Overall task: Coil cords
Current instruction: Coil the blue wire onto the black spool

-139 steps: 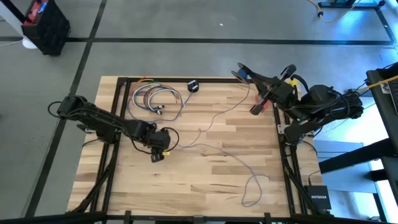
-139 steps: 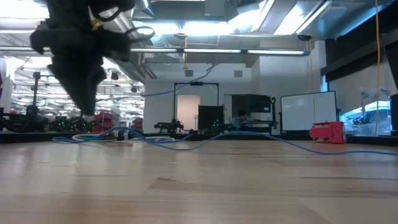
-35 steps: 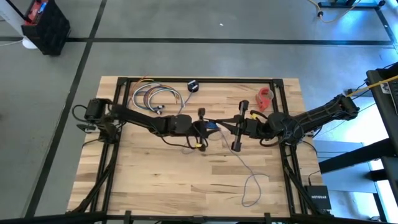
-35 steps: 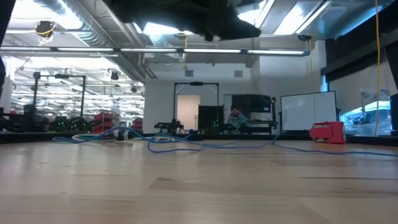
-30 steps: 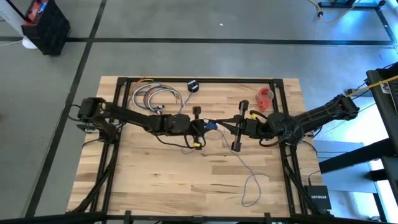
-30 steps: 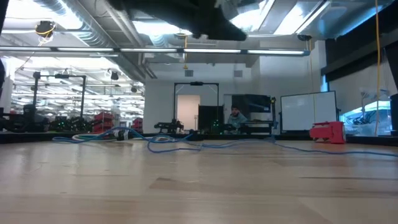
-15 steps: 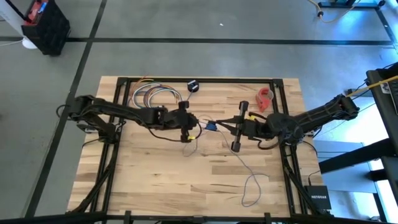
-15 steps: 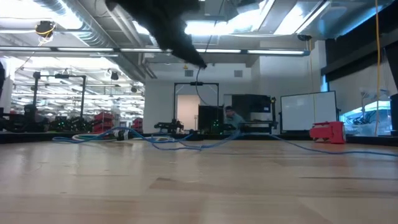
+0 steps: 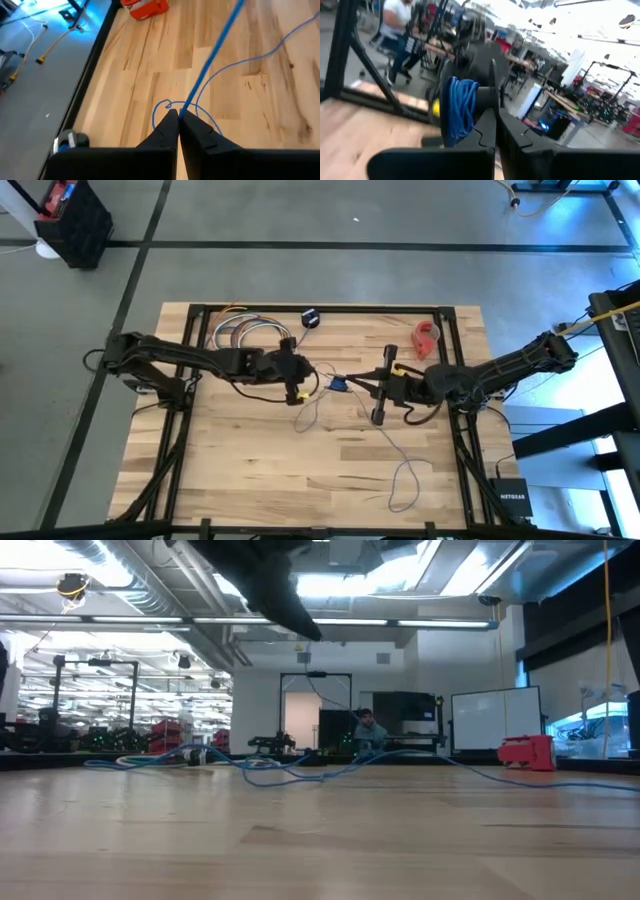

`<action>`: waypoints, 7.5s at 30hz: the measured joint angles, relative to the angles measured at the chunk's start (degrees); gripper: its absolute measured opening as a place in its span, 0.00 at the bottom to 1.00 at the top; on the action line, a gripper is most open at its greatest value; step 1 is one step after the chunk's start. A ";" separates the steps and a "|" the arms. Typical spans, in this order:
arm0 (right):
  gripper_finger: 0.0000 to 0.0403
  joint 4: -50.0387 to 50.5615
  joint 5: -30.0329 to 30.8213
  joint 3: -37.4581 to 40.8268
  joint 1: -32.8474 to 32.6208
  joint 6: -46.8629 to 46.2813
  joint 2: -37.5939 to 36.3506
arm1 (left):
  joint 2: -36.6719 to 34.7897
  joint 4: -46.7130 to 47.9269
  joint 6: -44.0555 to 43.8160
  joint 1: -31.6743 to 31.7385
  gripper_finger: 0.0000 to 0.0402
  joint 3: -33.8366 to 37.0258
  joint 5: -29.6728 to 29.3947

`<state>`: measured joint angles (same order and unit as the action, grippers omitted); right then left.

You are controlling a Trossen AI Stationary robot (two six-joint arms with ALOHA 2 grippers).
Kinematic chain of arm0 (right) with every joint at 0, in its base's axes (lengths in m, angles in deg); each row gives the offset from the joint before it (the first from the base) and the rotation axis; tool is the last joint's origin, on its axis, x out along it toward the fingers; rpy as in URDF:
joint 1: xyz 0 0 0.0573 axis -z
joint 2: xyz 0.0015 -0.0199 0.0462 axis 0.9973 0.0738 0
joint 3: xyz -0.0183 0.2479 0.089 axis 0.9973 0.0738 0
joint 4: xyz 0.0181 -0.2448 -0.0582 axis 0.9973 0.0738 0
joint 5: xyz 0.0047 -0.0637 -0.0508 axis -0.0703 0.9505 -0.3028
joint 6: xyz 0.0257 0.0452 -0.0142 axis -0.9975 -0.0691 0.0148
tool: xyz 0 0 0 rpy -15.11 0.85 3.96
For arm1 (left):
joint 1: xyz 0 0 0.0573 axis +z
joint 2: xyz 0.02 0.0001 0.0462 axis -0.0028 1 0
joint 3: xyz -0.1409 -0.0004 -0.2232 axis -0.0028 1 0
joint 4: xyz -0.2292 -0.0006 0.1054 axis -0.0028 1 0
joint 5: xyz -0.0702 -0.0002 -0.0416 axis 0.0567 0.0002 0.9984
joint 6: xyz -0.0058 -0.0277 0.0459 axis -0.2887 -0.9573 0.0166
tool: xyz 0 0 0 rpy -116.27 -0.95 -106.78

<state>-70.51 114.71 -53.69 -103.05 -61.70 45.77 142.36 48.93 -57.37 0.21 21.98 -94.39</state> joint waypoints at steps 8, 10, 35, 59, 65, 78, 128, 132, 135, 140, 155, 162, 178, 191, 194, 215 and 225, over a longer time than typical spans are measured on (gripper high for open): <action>0.01 9.65 8.29 0.02 0.00 -0.06 0.02 | -11.82 10.66 -6.19 1.21 0.00 0.00 0.33; 0.01 9.91 8.47 0.02 0.04 -0.46 0.02 | -14.36 12.34 -7.28 1.70 0.00 0.00 0.40; 0.01 10.54 13.03 0.02 8.45 -3.67 7.35 | -19.52 -3.87 -9.83 -2.92 0.00 -0.09 8.12; 0.01 5.34 12.38 -0.24 10.19 -18.91 9.77 | 0.97 -31.20 -7.32 -5.06 0.00 -0.09 8.27; 0.01 5.12 12.33 -2.89 10.19 -22.27 9.77 | 5.35 -31.22 -7.60 -5.13 0.00 -0.09 8.25; 0.01 6.64 7.78 -8.25 9.05 -22.78 7.47 | 7.12 -28.69 -7.60 -4.99 0.00 -0.14 7.65; 0.01 21.93 6.00 -23.39 4.94 -14.78 5.01 | 7.20 -34.13 -4.90 -4.78 0.00 0.35 8.07; 0.01 22.62 5.75 -23.45 4.94 -14.82 5.01 | 7.20 -33.85 -4.80 -4.78 0.00 0.35 8.10; 0.01 22.72 5.39 -23.45 4.94 -14.80 5.01 | 7.20 -33.82 -4.80 -4.78 0.00 0.37 8.10; 0.01 23.01 4.37 -23.45 4.94 -14.65 5.01 | 7.20 -33.78 -4.88 -4.84 0.00 0.37 8.10; 0.01 23.63 2.19 -26.57 4.90 -10.34 5.01 | 6.99 -35.02 -4.98 -4.86 0.00 0.17 8.14; 0.01 24.51 1.86 -27.98 4.90 -10.32 5.01 | 7.01 -35.18 -5.00 -4.86 0.00 0.17 8.14; 0.01 25.57 1.80 -30.58 4.90 -10.37 5.07 | 7.05 -39.41 -1.57 -4.84 0.00 0.22 8.12; 0.01 25.62 1.67 -31.10 4.85 -10.74 5.12 | 7.14 -39.26 -1.85 -3.51 0.20 0.40 7.90; 0.01 25.49 1.60 -30.99 4.85 -10.71 5.07 | 7.39 -38.15 -1.97 -3.62 0.23 0.49 8.00; 0.01 26.23 1.77 -30.91 4.91 -10.49 5.16 | 2.77 -25.26 -1.55 -9.07 0.24 -1.70 12.24; 0.01 26.22 1.78 -30.88 4.92 -10.47 5.16 | 2.61 -28.39 -0.56 -8.49 0.40 -4.30 12.20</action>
<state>-44.28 116.49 -84.57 -98.13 -72.17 50.93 144.97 20.54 -57.93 -8.28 17.69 -82.18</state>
